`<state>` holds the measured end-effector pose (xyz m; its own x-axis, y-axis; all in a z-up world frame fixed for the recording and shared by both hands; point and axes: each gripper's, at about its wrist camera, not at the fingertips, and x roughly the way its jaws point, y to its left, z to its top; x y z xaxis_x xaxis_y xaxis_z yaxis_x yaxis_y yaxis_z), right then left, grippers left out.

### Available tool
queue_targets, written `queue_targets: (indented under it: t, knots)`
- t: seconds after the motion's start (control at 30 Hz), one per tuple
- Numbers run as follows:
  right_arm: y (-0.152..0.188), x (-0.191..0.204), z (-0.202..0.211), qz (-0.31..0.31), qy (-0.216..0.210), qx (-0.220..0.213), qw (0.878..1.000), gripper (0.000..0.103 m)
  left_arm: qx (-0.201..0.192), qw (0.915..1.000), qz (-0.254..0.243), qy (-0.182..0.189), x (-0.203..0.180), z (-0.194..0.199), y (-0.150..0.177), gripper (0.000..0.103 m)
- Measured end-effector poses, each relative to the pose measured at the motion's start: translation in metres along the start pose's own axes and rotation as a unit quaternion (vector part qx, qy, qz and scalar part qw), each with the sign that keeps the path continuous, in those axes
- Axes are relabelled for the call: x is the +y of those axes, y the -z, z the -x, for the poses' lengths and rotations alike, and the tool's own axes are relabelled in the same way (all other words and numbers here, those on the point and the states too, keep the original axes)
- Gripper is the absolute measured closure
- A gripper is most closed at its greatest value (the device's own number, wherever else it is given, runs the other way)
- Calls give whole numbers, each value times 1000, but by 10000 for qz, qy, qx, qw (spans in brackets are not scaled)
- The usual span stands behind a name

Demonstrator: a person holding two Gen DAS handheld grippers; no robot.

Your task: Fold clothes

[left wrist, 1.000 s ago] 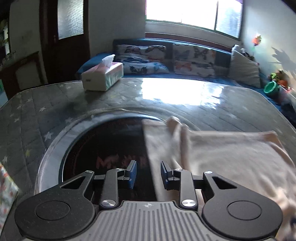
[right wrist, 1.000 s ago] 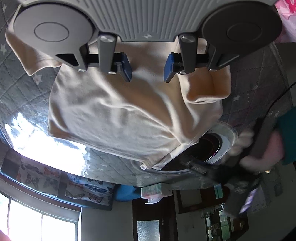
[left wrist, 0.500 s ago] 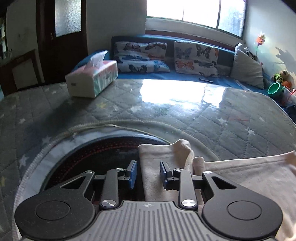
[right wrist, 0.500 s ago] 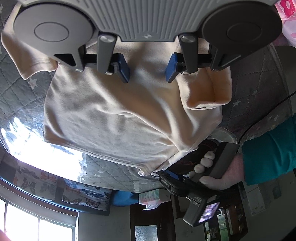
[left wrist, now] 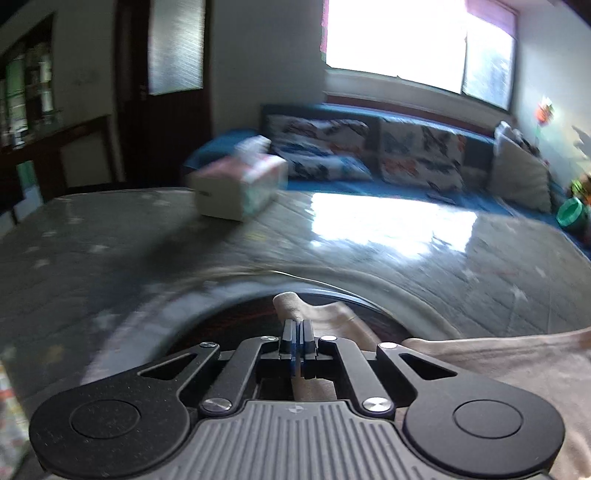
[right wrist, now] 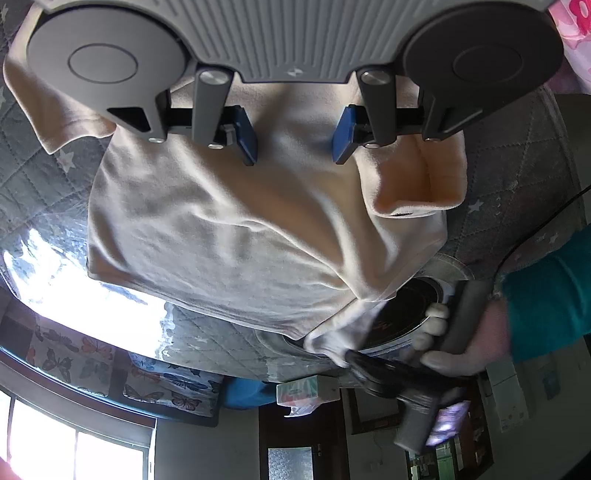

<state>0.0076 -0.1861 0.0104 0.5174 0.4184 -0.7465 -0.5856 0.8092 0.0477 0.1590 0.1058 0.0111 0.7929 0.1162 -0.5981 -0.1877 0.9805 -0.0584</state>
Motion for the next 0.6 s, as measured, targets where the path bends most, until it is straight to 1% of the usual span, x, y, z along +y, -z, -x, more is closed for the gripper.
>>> queue_targets:
  t: [0.17, 0.3, 0.4, 0.5, 0.6]
  knots:
    - [0, -1, 6, 17, 45, -83, 10000, 57, -270, 9988, 261, -319, 28, 32, 5, 101]
    - [-4, 3, 19, 121, -107, -228, 9996, 57, -265, 9975, 439, -490, 53, 56, 19, 101]
    - [-9, 14, 26, 297, -391, -298, 9984, 58, -250, 9962, 571, -614, 71, 73, 31, 101]
    - [-10, 35, 29, 579, -758, -334, 9949, 58, -140, 9955, 651, -668, 78, 74, 38, 101]
    - [-11, 55, 26, 765, -1143, -248, 9902, 60, -158, 9955, 664, -650, 77, 76, 38, 101]
